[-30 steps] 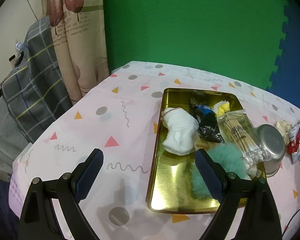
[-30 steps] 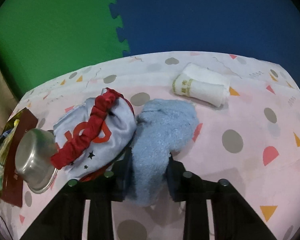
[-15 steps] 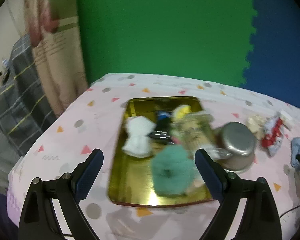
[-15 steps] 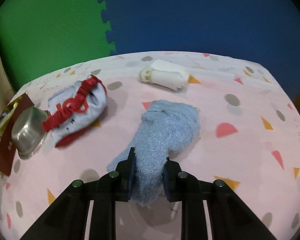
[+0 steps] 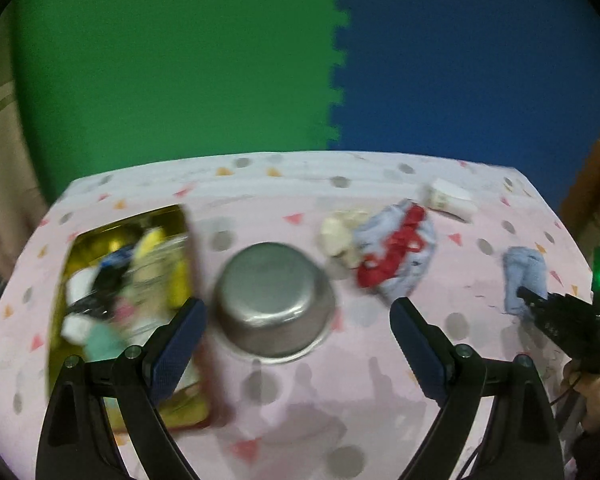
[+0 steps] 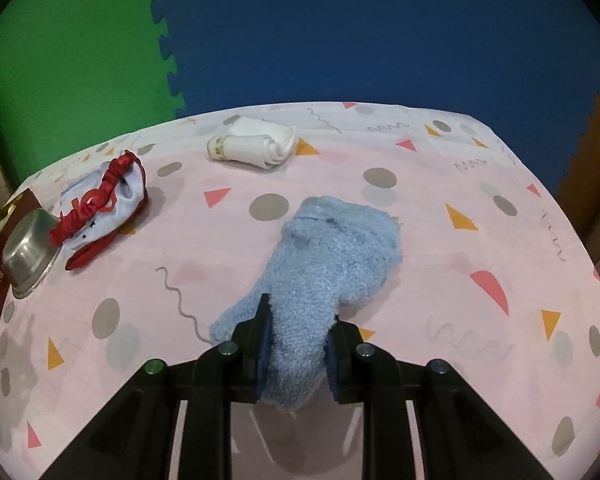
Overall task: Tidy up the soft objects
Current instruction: 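Grasp the white pouch with red ruffle with the left gripper while the right holds the towel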
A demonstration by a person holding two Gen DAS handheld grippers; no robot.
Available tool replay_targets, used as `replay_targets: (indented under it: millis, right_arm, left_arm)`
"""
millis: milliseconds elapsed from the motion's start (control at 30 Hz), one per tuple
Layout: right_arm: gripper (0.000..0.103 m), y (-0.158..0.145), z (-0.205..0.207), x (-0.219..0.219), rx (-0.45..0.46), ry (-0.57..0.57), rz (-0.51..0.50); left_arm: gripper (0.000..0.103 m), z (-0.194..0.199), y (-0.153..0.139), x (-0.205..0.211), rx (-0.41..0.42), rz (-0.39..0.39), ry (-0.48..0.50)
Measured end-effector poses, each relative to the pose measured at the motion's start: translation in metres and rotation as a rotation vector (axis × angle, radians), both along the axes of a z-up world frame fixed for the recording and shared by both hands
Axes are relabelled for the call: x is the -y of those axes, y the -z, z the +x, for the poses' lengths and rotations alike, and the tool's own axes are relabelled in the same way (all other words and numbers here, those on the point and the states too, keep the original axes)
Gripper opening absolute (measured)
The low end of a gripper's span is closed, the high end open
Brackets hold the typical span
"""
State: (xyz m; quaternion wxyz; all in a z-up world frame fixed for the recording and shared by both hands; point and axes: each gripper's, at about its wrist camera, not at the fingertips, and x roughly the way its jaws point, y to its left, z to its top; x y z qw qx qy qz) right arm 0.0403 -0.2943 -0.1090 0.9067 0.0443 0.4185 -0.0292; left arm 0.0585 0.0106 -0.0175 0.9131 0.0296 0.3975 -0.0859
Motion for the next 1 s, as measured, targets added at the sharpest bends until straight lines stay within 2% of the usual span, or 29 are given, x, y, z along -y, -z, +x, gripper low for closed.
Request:
replay_targets:
  millis: [100,200,333,500,767,800,867,900,933,967,1000]
  right_arm:
    - [0.023,0.001,0.001,-0.001,-0.002,-0.005,-0.002]
    - [0.024,0.002,0.000,0.002,-0.002,-0.006,0.020]
    - [0.025,0.003,0.001,0.003,-0.003,-0.006,0.035]
    - [0.025,0.003,0.001,0.005,-0.002,-0.007,0.054]
    - [0.025,0.004,0.001,0.008,-0.001,-0.006,0.090]
    - [0.025,0.004,0.001,0.008,-0.001,-0.006,0.090]
    - [0.025,0.004,0.001,0.009,-0.001,-0.006,0.094]
    - [0.025,0.004,0.001,0.009,-0.001,-0.006,0.095]
    - [0.025,0.004,0.001,0.009,-0.001,-0.006,0.097]
    - [0.025,0.004,0.001,0.009,-0.001,-0.006,0.099]
    - [0.025,0.004,0.002,0.009,-0.001,-0.006,0.101]
  left_arm:
    - [0.091,0.015,0.011,0.023,-0.026,-0.010,0.061]
    - [0.091,0.030,0.021,0.040,-0.050,-0.016,0.082]
    - [0.091,0.049,0.031,0.054,-0.082,-0.029,0.083]
    - [0.091,0.072,0.042,0.072,-0.095,0.014,0.090]
    - [0.091,0.100,0.068,0.084,-0.165,0.026,0.068]
    - [0.088,0.100,0.072,0.084,-0.178,0.021,0.066]
    - [0.071,0.100,0.077,0.085,-0.204,0.005,0.080]
    - [0.054,0.099,0.080,0.086,-0.224,-0.010,0.095]
    - [0.044,0.098,0.082,0.086,-0.241,-0.024,0.106]
    - [0.040,0.097,0.083,0.085,-0.248,-0.037,0.108]
    - [0.031,0.095,0.082,0.084,-0.249,-0.055,0.112]
